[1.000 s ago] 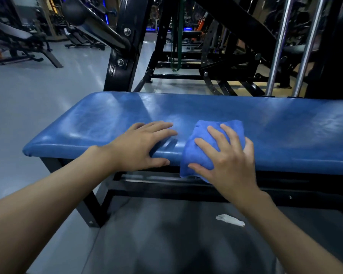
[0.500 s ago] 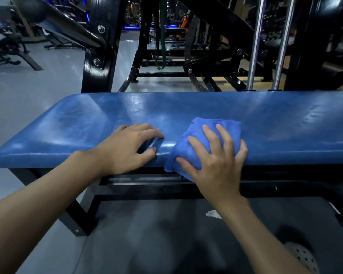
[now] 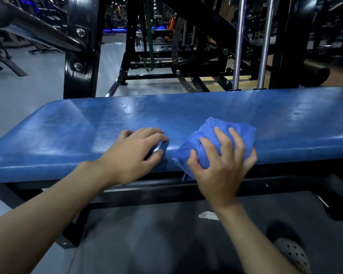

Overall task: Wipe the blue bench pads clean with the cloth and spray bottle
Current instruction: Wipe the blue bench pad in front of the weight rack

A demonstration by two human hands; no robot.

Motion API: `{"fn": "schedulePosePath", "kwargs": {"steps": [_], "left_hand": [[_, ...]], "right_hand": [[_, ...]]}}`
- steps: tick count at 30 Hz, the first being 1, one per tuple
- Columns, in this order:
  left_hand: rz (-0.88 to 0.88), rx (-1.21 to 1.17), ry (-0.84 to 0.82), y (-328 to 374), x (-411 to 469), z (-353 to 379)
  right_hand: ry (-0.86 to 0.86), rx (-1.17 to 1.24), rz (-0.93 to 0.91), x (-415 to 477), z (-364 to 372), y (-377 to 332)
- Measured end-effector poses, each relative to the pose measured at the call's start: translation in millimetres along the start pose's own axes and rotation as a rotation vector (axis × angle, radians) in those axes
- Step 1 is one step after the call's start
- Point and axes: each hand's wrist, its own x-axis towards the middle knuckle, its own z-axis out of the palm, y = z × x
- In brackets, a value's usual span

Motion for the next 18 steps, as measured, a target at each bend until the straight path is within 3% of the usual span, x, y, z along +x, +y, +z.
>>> {"fn": "schedulePosePath", "kwargs": {"steps": [4, 8, 12, 15, 18], "left_hand": [[0.007, 0.081, -0.049, 7.3, 2.8, -0.4], [-0.002, 0.093, -0.049, 11.8, 5.6, 0.5], [0.040, 0.056, -0.041, 22.8, 15.5, 3.0], [0.095, 0.114, -0.028, 30.6, 23.4, 8.3], [0.113, 0.170, -0.031, 31.5, 28.8, 7.7]], "right_hand": [[0.063, -0.089, 0.118, 11.7, 2.7, 49.6], [0.097, -0.102, 0.324, 9.5, 5.1, 23.5], [0.011, -0.028, 0.126, -0.7, 3.1, -9.8], [-0.015, -0.010, -0.046, 2.6, -2.1, 20.3], [0.010, -0.057, -0.014, 8.1, -6.8, 70.1]]}}
